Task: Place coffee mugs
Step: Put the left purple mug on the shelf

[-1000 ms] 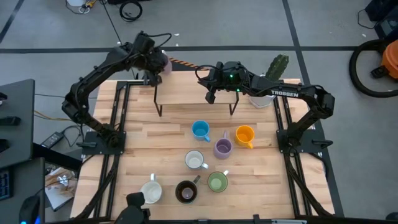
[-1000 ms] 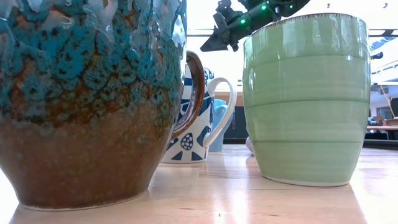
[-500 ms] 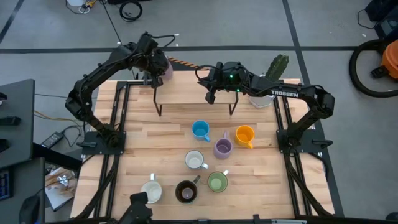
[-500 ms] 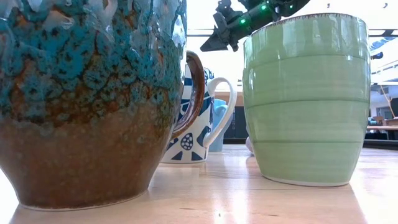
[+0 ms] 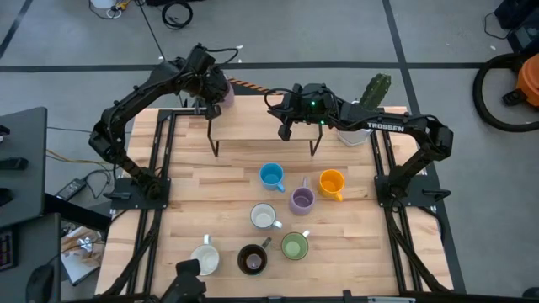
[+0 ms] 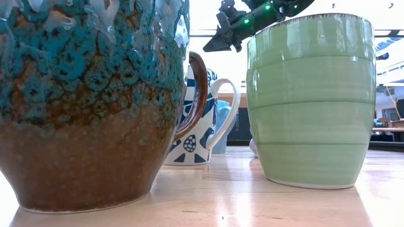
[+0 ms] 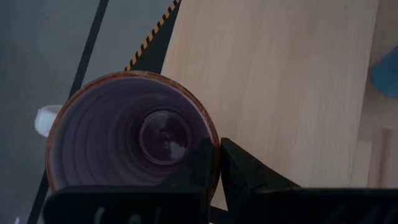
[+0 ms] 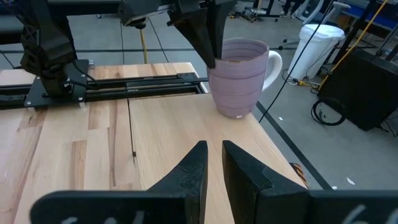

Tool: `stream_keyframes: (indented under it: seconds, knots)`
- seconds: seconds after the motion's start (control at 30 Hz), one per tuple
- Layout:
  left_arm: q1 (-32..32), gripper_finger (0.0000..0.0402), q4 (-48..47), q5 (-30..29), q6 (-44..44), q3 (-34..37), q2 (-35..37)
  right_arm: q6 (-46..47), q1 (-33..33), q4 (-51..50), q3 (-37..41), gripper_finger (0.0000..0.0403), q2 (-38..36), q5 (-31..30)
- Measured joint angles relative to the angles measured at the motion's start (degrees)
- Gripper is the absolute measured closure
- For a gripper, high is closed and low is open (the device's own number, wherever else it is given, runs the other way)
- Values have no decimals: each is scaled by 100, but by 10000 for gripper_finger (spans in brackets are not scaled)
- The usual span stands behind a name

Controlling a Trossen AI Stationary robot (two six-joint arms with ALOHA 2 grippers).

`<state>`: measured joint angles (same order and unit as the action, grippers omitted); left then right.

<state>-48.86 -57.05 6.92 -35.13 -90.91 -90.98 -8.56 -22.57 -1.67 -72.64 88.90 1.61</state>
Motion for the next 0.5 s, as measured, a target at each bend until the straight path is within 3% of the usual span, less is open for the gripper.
stream_keyframes:
  seconds: [0.5]
  knots:
    - [38, 375, -549, 66, 37, -446, -30, 0, 0, 16, 0, 349, 0, 0]
